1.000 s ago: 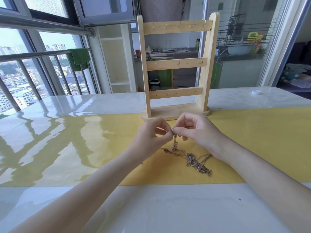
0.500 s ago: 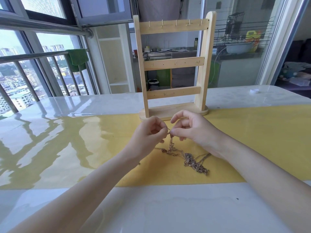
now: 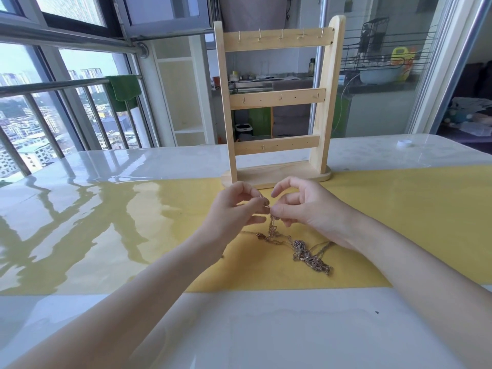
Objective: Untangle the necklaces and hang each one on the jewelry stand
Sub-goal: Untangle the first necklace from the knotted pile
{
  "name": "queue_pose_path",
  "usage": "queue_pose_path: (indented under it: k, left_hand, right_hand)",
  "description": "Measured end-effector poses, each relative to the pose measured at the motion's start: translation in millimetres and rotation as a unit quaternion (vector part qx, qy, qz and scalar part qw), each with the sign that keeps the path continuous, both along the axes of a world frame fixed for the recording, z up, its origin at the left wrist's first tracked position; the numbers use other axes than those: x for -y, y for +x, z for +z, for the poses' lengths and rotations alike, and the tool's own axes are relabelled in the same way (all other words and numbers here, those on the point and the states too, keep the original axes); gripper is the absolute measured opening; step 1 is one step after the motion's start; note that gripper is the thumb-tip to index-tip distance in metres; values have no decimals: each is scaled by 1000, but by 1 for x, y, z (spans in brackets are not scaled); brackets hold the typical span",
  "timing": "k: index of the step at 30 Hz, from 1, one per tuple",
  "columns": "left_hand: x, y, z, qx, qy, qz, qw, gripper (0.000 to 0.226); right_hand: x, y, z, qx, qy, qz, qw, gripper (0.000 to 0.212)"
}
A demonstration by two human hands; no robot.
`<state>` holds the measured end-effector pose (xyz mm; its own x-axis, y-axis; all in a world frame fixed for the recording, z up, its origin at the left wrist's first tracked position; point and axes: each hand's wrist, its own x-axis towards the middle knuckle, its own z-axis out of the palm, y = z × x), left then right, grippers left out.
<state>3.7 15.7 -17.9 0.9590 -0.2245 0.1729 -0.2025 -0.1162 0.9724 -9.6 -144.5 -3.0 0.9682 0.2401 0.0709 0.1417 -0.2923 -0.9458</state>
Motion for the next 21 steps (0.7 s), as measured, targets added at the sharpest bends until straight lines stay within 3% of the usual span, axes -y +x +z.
queue_pose_path:
  k: [3,9,12,16,18,21]
  left_hand:
    - [2,-2,0,-6,-38,-10,999,16]
    - [5,-5,-1,88,40,7,995,16]
    - [4,-5,2,32,2,-8,999,17]
    - [0,-4,8,-68,-105,-75,989,21]
    - [0,-5,9,-74,-95,-85,989,16]
    - [0,-4,7,-33,-3,-35,999,15]
  right_hand:
    - [-3,1,-1,4,-33,-3,999,14]
    - [-1,3,2,5,-59,-10,998,8]
    - [1,3,1,-16,-35,-1,999,10]
    - [4,5,3,-72,81,7,994,11]
    - [4,5,3,-81,92,7,992,13]
    - [3,6,0,-65,59,-5,996,13]
